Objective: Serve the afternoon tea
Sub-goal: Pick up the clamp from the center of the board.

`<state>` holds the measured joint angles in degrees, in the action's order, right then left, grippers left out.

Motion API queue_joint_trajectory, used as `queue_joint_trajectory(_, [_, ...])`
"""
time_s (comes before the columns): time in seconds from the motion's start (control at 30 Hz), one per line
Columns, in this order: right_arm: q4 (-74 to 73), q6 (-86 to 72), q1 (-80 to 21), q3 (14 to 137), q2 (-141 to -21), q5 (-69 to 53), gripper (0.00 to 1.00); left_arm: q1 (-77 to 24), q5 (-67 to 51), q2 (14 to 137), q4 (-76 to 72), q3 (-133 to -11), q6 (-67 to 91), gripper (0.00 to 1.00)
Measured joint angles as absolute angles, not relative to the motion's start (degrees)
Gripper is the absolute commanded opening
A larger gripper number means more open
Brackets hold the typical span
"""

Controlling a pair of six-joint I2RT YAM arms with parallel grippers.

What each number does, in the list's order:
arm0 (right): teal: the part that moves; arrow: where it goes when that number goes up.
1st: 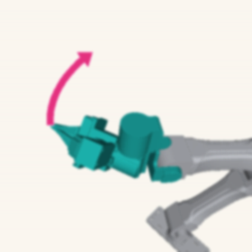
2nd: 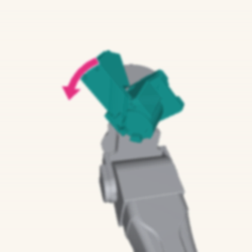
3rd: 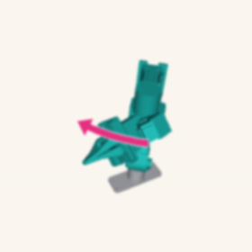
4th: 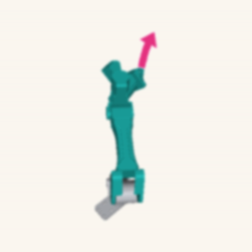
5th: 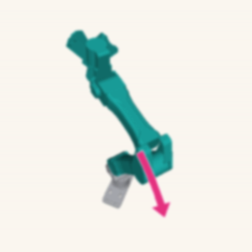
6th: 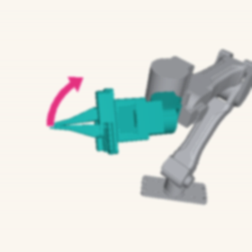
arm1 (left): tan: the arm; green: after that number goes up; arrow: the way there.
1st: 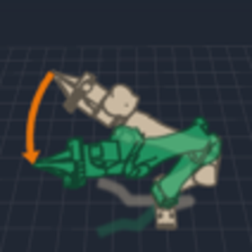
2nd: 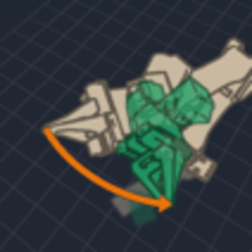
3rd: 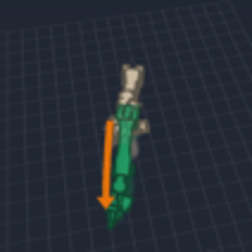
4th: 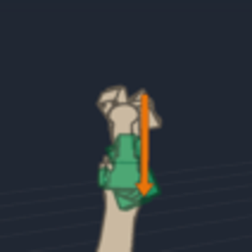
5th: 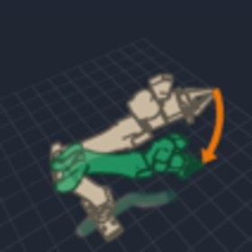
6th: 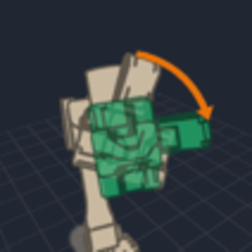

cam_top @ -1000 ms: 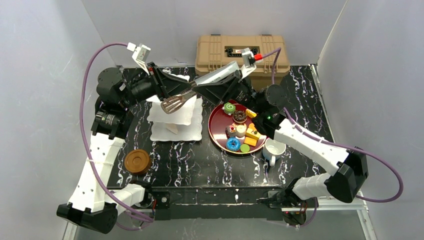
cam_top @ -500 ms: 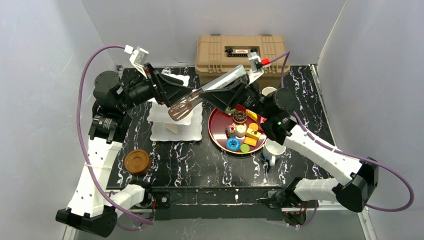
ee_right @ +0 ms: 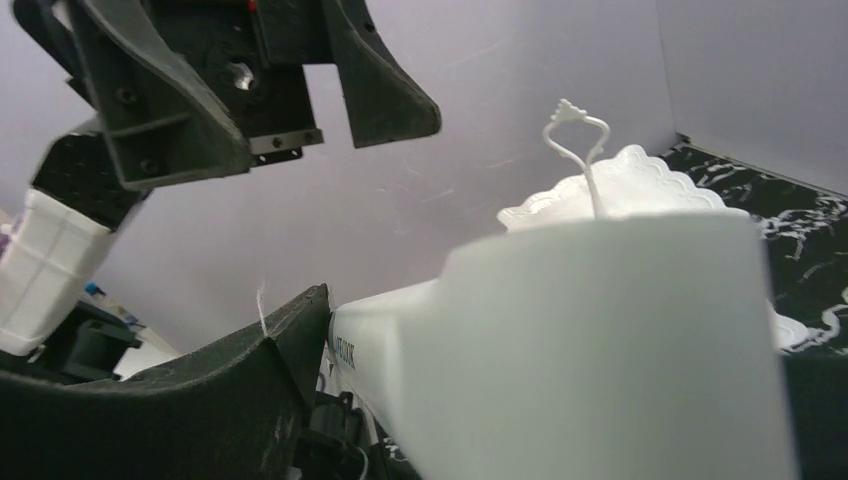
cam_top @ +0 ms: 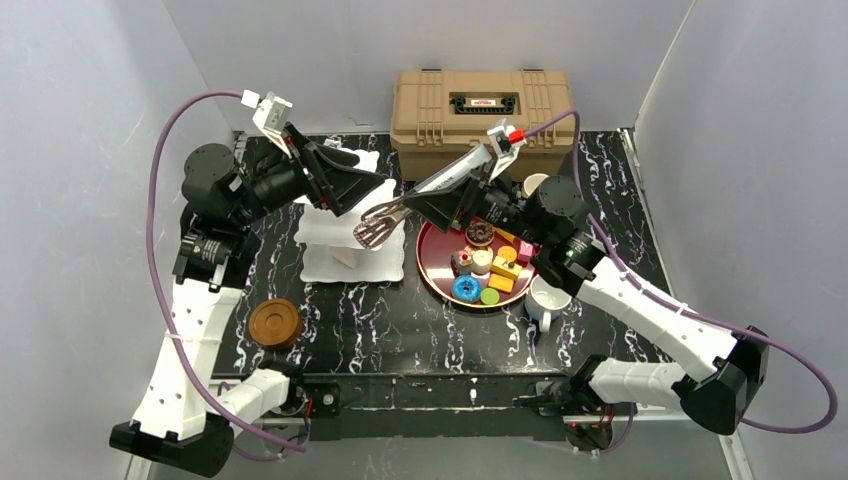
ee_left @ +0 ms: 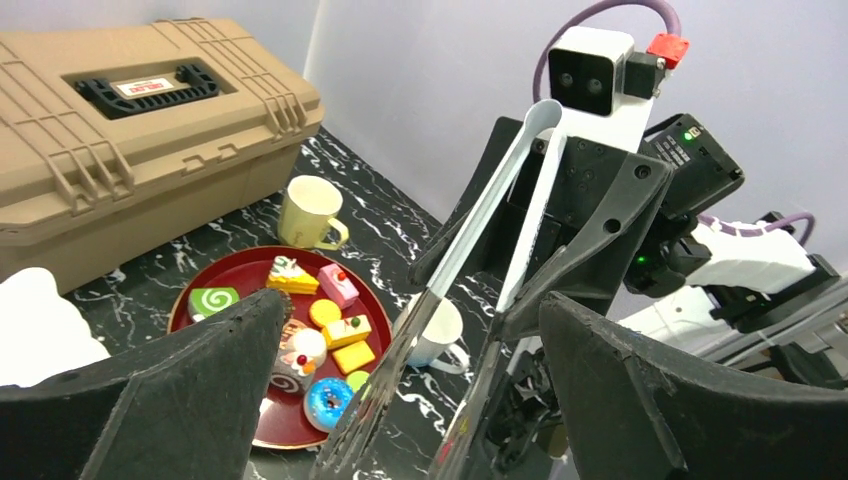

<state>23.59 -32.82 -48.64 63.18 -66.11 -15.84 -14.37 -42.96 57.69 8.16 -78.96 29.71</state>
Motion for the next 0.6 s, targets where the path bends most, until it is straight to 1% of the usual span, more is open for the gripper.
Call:
queue_joint_trajectory(0.33, [13.8,-26.46,-47.77,62.98,-65.21,-10.48,0.35,-14.37,-37.63,58.43,17.43,-84.84,18.72,0.98])
queue_joint_trajectory(0.6, [10.83,-24.62,-45.6,58.98,-61.49,-7.03,0.35,-14.37,-32.21,61.14,28.47,-89.82,5.48,0.98])
